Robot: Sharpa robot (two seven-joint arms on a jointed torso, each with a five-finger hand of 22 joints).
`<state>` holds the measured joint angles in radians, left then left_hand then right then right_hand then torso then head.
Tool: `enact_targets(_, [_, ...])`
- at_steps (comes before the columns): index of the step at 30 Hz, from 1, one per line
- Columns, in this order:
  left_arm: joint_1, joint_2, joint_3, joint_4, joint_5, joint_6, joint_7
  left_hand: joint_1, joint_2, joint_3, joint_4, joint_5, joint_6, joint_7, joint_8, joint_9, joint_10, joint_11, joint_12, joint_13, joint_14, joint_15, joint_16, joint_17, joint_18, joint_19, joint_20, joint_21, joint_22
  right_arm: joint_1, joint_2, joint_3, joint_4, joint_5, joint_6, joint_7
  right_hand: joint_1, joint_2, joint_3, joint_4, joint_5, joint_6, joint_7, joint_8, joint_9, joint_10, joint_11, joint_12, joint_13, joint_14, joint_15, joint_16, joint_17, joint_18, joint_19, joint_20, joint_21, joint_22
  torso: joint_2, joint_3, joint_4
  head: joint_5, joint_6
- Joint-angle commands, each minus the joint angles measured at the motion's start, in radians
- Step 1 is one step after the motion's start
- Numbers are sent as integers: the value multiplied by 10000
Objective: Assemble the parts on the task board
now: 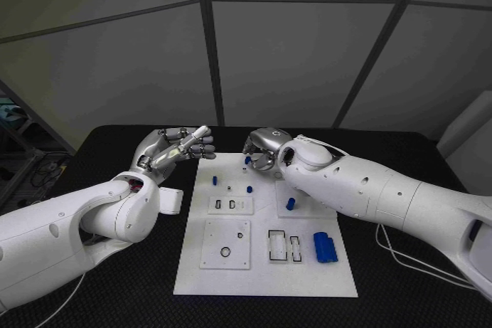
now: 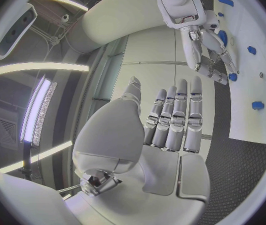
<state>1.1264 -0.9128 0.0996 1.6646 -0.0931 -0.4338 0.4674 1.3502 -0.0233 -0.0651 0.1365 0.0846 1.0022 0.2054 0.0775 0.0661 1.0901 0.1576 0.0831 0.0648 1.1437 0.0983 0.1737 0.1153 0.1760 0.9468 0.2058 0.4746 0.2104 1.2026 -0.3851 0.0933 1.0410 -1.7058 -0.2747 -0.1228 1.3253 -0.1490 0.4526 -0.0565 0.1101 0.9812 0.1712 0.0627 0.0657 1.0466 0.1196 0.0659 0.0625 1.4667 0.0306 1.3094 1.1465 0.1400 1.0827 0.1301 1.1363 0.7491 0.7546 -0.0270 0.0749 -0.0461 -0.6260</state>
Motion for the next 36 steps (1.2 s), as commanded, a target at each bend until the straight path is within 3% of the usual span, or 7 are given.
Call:
enact_targets(1, [19,-5,8,18,-79,128,10,-41,54,-12,-37,-51,-15,80,-37,-10,-41,-1,-66,-9,-13,59,-45,15,64,48,13,-56,-10,20,-117,5,198,4,-70,-51,24,-48,-62,7,-21,-76,20,2,14,-103,7,18,2,103,58,-44,-5,172,-91,-6,-47,-11,4,7,-9,5,0])
enact_targets(13, [19,-92,8,-21,-80,164,10,-44,59,-18,-45,-51,-24,86,-52,-10,-52,5,-81,-8,-14,64,-58,18,63,49,17,-64,-20,138,-1988,19,2352,598,-878,-339,33,73,-135,192,204,436,-21,124,98,758,-140,543,58,276,-41,187,232,109,285,-78,216,391,-8,6,-60,-46,60])
enact_targets(19, [19,-108,7,-90,-80,198,-3,-41,61,-17,-47,-50,-22,83,-52,-9,-49,4,-80,-7,-14,64,-59,18,63,50,17,-65,-21,441,-3227,21,3057,1797,-394,-796,-552,-490,-780,638,577,390,-154,77,75,2405,-485,1344,451,360,-336,365,482,-15,803,-229,600,1036,-14,26,-169,-33,120])
enact_targets(23, [18,-97,7,-136,-80,216,-12,-30,68,-16,-62,-48,-8,70,-51,-4,-31,-3,-77,-1,-11,64,-67,21,64,52,19,-71,-28,509,-3800,22,3275,2229,85,-1078,-457,-716,-1884,915,1054,48,-360,113,66,3436,-740,2420,1293,502,-589,776,1095,-155,1319,-453,984,1710,-6,57,-217,-16,142])
enact_targets(25, [17,-81,6,-163,-80,225,-16,-30,68,-16,-62,-48,-8,70,-51,-4,-31,-3,-77,-1,-11,64,-67,21,64,52,19,-71,-28,529,-4004,22,3307,2264,379,-1216,20,-512,-3062,1201,1355,-153,-361,311,118,3097,-882,3821,2634,614,-710,1199,1714,-273,1608,-515,1221,2116,-3,54,-215,-22,142])
enact_targets(27, [16,-62,6,-187,-80,231,-19,-30,68,-16,-62,-48,-8,70,-51,-4,-31,-3,-77,-1,-11,64,-67,21,64,52,19,-71,-28,538,-4070,21,3262,2286,590,-1307,514,-203,-3970,1742,1399,-339,-326,610,170,2259,-901,6284,5169,654,-541,1492,2151,-292,1748,-522,1370,2382,3,57,-211,-48,146])
enact_targets(36, [13,53,6,-302,-80,262,-30,-30,68,-16,-62,-48,-8,70,-51,-4,-31,-3,-77,-1,-11,64,-67,21,64,52,19,-71,-28,549,-3770,17,2797,2333,1207,-1477,1085,-245,-4478,2881,1454,-905,-262,1021,135,2434,-636,9755,8943,786,-476,1969,2983,-357,1932,-389,1633,2840,11,36,-170,-128,121])
